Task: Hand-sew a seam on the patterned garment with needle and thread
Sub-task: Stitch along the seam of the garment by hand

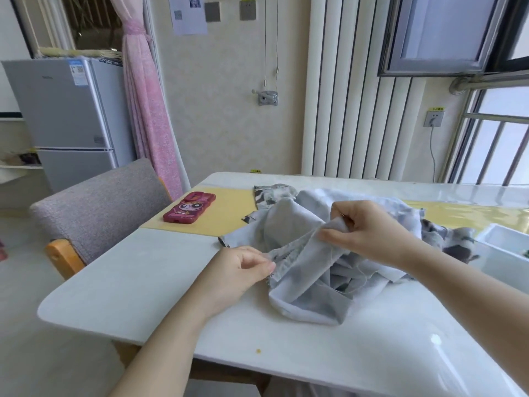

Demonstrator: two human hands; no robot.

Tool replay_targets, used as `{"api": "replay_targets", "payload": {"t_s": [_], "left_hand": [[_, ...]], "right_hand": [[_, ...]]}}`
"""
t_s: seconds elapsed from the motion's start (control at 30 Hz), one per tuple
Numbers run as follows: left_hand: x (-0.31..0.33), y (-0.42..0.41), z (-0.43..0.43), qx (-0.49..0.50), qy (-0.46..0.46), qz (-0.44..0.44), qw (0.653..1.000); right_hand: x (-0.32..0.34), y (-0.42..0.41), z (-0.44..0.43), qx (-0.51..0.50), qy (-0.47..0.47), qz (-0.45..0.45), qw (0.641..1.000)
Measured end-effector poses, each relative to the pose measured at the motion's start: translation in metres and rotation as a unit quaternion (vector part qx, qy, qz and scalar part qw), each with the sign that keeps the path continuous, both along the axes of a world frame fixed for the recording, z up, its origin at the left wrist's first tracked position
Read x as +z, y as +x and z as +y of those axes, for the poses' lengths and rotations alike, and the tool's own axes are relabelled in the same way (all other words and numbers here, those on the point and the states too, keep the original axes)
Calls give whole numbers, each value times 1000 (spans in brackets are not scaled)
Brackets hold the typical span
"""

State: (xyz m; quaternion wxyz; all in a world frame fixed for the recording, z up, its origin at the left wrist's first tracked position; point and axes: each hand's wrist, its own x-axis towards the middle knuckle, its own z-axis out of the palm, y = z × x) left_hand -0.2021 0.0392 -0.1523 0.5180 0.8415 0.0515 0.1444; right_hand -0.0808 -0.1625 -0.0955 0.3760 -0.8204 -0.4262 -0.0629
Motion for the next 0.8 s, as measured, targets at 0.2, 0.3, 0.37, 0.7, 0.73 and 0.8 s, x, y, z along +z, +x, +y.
{"api": "replay_targets", "payload": {"t_s": [0.2,0.3,0.37,0.7,0.73,0.8], "left_hand": [[1,0,-1,25,-53,11,998],[8,-1,-5,36,13,13,999],[15,-1,-12,53,72,-4,996],[34,19,-49,79,242,-188,949],[34,20,-51,78,246,-199,946],[33,23,-54,74,246,-216,942]], "right_hand": [[3,-5,6,17,18,29,999],[5,-9,7,21,10,17,1000],[8,-10,7,22,6,16,1000],[15,-17,8,36,-15,13,999],[16,-17,7,36,-15,12,999],[16,-18,6,37,-15,9,999]]}}
